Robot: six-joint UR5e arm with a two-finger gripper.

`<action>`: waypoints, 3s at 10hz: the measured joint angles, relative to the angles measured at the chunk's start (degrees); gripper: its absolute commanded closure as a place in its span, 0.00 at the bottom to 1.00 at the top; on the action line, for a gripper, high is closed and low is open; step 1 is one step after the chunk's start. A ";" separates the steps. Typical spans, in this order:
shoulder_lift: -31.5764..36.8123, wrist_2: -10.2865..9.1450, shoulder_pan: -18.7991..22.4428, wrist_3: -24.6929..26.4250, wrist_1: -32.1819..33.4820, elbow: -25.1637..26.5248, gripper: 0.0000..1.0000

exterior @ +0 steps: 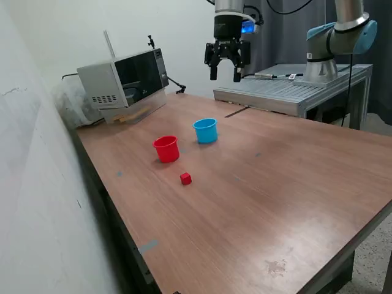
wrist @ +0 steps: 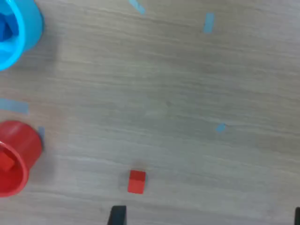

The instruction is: Place red objects in the red bin, and blue objects in the blue bin.

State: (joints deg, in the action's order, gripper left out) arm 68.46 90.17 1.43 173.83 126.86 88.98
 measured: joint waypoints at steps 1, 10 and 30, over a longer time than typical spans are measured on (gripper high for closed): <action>-1.29 -0.26 0.01 0.01 0.03 -1.54 0.00; -29.38 0.01 -1.09 2.57 -0.05 -27.87 0.00; -35.06 0.08 -3.42 2.85 0.00 -31.45 1.00</action>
State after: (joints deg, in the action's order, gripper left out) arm 33.40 90.25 -1.99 176.67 126.86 57.54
